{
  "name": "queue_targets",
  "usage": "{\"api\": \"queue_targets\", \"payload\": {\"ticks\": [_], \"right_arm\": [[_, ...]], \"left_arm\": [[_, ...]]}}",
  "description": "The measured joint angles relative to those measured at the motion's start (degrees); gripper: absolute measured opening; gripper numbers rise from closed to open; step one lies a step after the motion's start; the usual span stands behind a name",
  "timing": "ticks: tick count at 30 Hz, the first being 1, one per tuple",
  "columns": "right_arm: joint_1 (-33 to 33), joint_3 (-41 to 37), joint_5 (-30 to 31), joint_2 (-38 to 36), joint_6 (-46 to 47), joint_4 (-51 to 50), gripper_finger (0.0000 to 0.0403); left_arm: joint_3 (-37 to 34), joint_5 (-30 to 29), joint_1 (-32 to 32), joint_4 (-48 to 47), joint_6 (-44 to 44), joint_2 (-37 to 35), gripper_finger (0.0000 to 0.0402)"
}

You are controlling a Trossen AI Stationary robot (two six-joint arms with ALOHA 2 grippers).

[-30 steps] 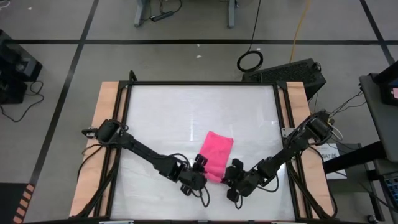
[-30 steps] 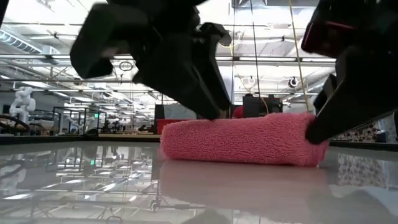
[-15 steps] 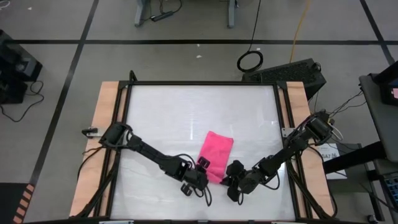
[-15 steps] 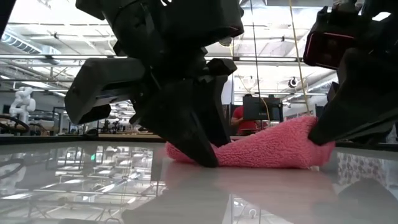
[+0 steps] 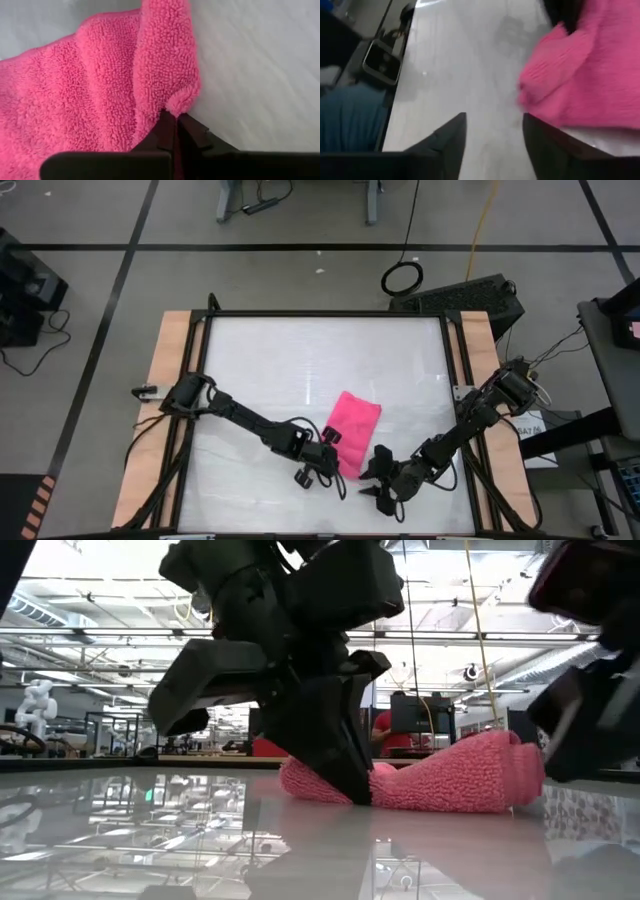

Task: Roll towel
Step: Roll the pink towel

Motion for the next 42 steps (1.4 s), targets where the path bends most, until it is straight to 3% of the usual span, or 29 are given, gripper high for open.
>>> {"api": "queue_targets", "payload": {"ticks": [4,10,14,18,27,34,42], "right_arm": [[3.2,0.9,2.6,0.0,-8.2,-1.0,0.0208],[7.5,6.9,14.6,0.1,-26.7,-10.1,0.0197],[7.8,11.6,20.3,2.3,-40.6,-16.2,0.0193],[5.7,15.0,22.6,5.1,-46.6,-21.1,0.0192],[3.4,18.2,24.4,10.3,-48.2,-28.4,0.0192],[2.0,18.2,26.2,10.7,-40.6,-32.6,0.0192],[-0.1,18.2,23.1,11.8,-30.7,-34.8,0.0177]], "left_arm": [[0.0,4.4,1.7,0.1,-1.7,0.0,0.0011],[-0.1,16.3,5.3,0.5,-5.9,0.1,0.0011],[-0.1,23.0,7.4,0.9,-7.9,0.2,0.0011],[-0.2,27.6,9.2,0.8,-10.5,0.2,0.0011],[-0.2,33.2,11.7,1.1,-13.7,0.2,0.0011],[-0.2,37.0,11.9,1.1,-13.7,0.2,0.0011],[-0.2,40.5,12.9,1.1,-13.6,0.2,0.0011]]}}
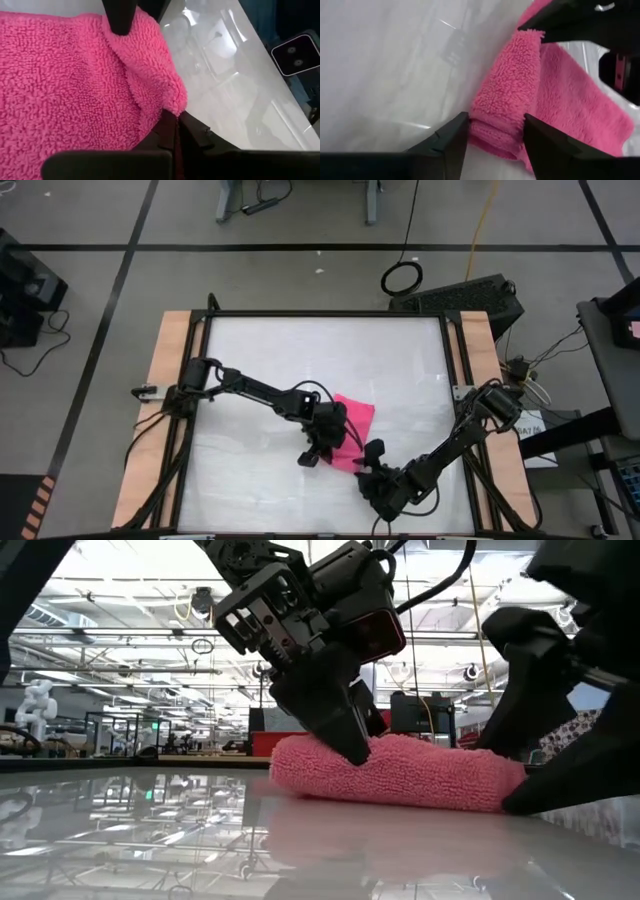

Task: Roll towel
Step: Roll the pink towel

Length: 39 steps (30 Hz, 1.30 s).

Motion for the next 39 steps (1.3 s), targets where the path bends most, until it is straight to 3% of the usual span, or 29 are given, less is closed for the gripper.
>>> {"api": "queue_targets", "payload": {"ticks": [10,14,20,24,32,39], "right_arm": [[-1.7,-0.1,-1.5,0.2,15.0,0.9,0.0067],[-2.0,-0.1,-3.9,0.2,20.0,1.5,0.0012],[-2.0,-0.2,-6.4,-0.4,26.9,1.7,0.0010],[-2.3,-0.3,-9.2,-1.9,28.6,1.8,0.0003],[-2.7,-0.4,-14.1,-4.5,32.5,1.9,0.0003],[-2.7,-0.4,-13.2,-4.7,32.7,2.4,0.0002]], "left_arm": [[0.1,0.0,0.1,-1.5,0.4,-0.1,0.0014],[0.1,-4.2,-0.6,-5.2,3.2,-0.8,0.0054],[0.1,-11.9,-1.7,-10.0,6.8,-4.3,0.0167],[0.1,-21.5,-4.0,-13.7,11.1,-8.5,0.0219],[0.1,-41.0,-11.9,-14.1,19.9,-13.5,0.0230],[-1.7,-44.9,-16.6,-11.5,22.4,-13.6,0.0230]]}}
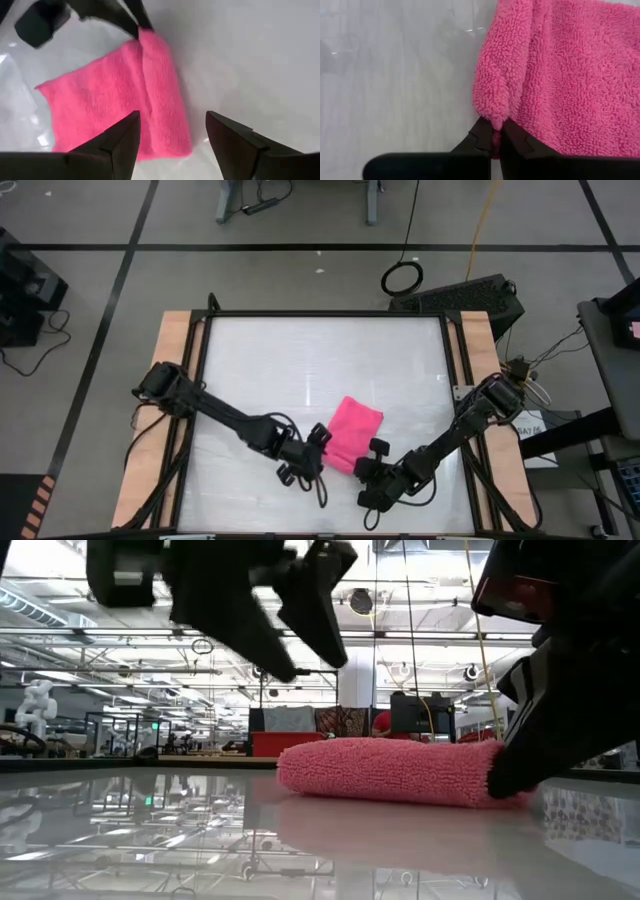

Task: Roll towel
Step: Roll the pink towel

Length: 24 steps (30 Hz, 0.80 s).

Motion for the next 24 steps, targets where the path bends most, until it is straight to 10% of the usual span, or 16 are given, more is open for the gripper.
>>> {"api": "queue_targets", "payload": {"ticks": [24], "right_arm": [[-0.1,0.1,0.6,-0.2,0.1,2.6,0.0002]], "left_arm": [[-20.2,-6.2,1.3,27.3,11.3,0.3,0.0230]]}}
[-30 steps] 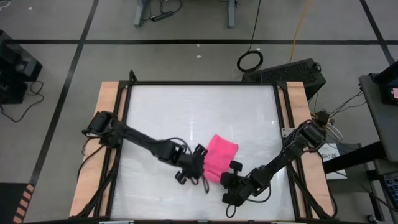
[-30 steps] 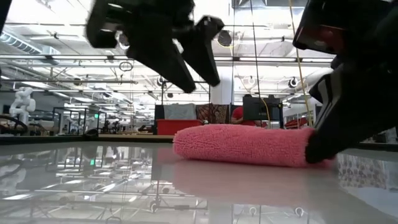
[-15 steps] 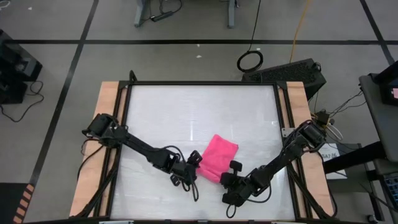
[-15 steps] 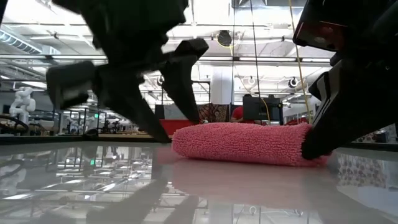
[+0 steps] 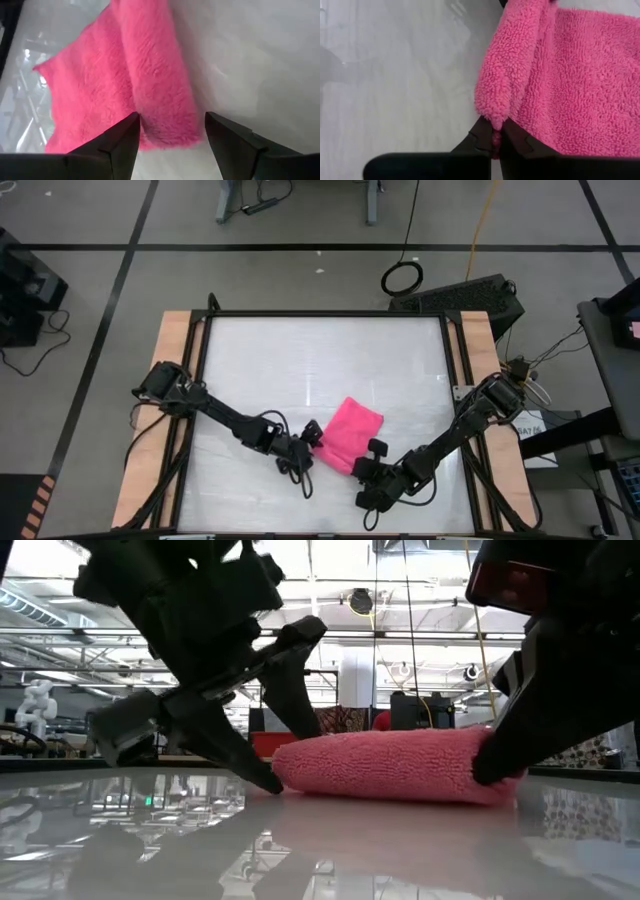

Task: Roll towel
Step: Roll the pink towel

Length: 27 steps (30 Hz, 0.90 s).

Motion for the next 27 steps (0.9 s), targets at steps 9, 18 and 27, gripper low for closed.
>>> {"api": "queue_targets", "payload": {"ticks": [9,18,27], "right_arm": [[0.2,0.0,-1.3,0.0,0.2,0.2,0.0002],[0.4,0.1,-4.2,-0.1,1.6,-2.5,0.0006],[-2.0,0.2,-4.0,-0.1,-1.6,-2.9,0.0008]], "left_arm": [[-1.3,8.1,4.4,4.6,-0.6,0.8,0.0162],[-0.8,15.8,4.0,2.6,-1.1,0.9,0.0011],[0.6,14.9,1.5,-8.2,-13.3,0.5,0.0005]]}}
